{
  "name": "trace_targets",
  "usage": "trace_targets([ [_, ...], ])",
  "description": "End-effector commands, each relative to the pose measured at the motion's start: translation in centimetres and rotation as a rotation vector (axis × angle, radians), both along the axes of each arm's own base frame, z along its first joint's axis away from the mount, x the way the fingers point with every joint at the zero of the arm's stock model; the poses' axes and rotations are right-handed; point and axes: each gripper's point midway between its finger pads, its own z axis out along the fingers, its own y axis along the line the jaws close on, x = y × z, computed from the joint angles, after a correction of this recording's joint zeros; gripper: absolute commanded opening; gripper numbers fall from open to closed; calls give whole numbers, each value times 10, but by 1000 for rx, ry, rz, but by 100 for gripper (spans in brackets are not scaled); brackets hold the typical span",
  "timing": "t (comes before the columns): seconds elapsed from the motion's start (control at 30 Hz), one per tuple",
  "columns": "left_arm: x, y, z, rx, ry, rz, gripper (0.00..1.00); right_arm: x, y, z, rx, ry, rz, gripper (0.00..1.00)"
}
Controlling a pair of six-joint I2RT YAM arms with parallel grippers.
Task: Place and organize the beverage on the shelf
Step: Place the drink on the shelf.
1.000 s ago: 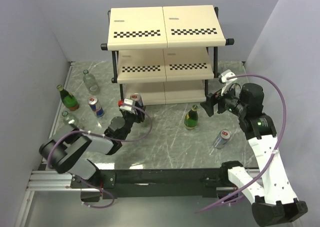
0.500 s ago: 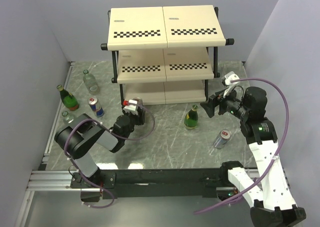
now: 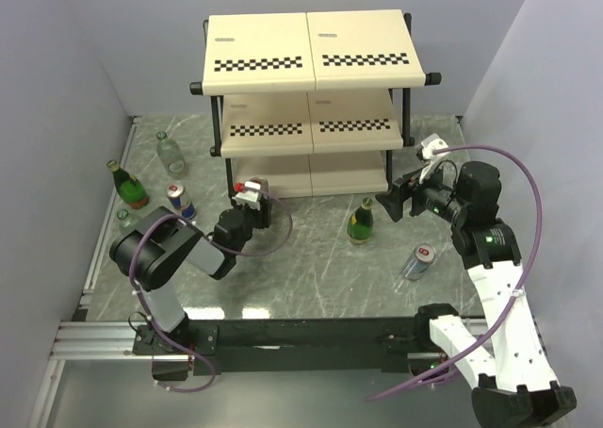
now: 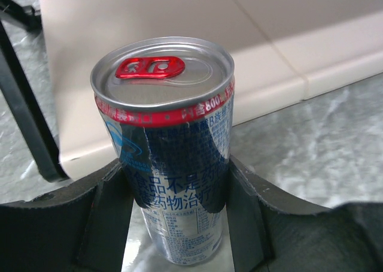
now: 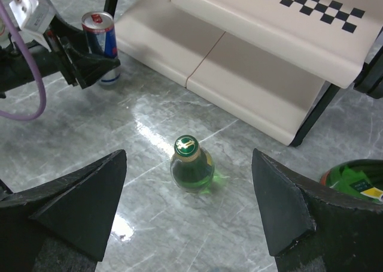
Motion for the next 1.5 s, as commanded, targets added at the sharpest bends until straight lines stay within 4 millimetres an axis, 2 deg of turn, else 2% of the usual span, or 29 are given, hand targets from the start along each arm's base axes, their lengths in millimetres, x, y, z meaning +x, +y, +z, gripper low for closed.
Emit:
trace_targets([
  [0.0, 4, -2, 167, -353, -562, -31, 0, 4, 1, -1, 11, -8, 7, 91],
  [0.3, 0, -2, 189, -338, -628, -52, 0, 5, 1, -4, 8, 4, 9, 91],
  [0.73, 10, 10, 216, -293, -724, -21, 0, 8, 2, -9, 7, 24, 10, 91],
  [1.17, 26, 13, 220, -285, -747, -33, 0, 10, 3, -14, 7, 46, 19, 91],
  [1.47, 45, 16, 212, -256, -749, -31, 0, 13, 4, -20, 5, 72, 19, 91],
])
